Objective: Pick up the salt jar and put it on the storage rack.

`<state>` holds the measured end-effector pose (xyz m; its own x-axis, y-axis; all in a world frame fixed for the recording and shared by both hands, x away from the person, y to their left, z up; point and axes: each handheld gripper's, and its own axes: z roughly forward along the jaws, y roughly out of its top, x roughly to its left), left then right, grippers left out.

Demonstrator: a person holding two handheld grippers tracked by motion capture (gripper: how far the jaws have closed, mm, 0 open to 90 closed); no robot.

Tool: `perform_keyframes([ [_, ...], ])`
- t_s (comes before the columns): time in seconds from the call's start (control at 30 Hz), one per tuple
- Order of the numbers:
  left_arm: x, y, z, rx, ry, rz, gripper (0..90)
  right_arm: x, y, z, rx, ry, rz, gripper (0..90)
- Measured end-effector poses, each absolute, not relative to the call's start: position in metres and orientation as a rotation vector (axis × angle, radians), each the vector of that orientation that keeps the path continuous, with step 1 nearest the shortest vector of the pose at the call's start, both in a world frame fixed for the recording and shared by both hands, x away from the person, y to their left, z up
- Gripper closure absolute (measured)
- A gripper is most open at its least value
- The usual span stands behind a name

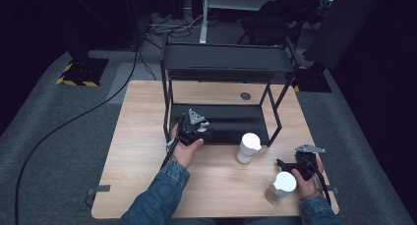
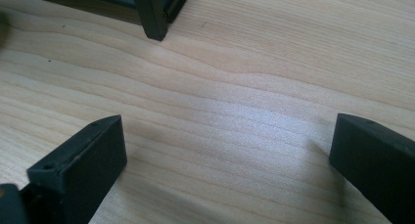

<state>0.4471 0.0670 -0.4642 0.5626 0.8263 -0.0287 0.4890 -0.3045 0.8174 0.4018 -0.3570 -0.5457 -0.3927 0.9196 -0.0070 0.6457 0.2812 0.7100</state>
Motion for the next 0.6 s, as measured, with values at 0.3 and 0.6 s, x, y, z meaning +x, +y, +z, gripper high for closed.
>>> perform_keyframes([
  [0.3,0.455,0.069,-0.466,1.959,1.063,0.520,29.9,0.402,-0.357,-0.546,1.408,2.139,0.885,0.0],
  [0.6,0.463,0.073,-0.472,1.953,1.080,0.520,30.0,0.402,-0.357,-0.546,1.408,2.139,0.885,0.0],
])
